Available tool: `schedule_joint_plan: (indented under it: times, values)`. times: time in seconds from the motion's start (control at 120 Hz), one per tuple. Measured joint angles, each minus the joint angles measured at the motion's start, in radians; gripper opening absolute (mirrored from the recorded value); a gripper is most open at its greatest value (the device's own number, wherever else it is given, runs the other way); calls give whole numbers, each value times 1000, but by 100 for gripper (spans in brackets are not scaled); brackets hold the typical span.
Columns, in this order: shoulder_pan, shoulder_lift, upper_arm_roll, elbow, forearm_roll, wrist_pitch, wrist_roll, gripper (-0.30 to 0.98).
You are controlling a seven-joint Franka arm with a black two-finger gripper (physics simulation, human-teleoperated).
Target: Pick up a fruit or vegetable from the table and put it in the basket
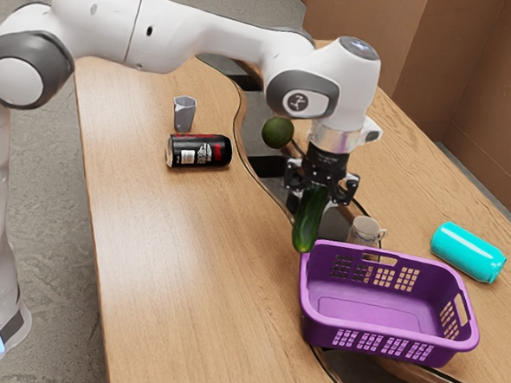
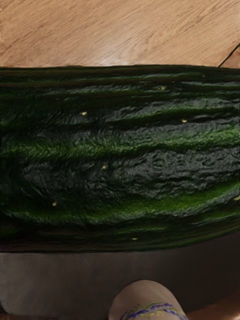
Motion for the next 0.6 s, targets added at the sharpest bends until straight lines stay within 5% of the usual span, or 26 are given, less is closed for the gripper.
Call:
schedule_joint_plan:
  times: [0.6]
  values:
    - [13,50,-65,130,-28,0,267,21]
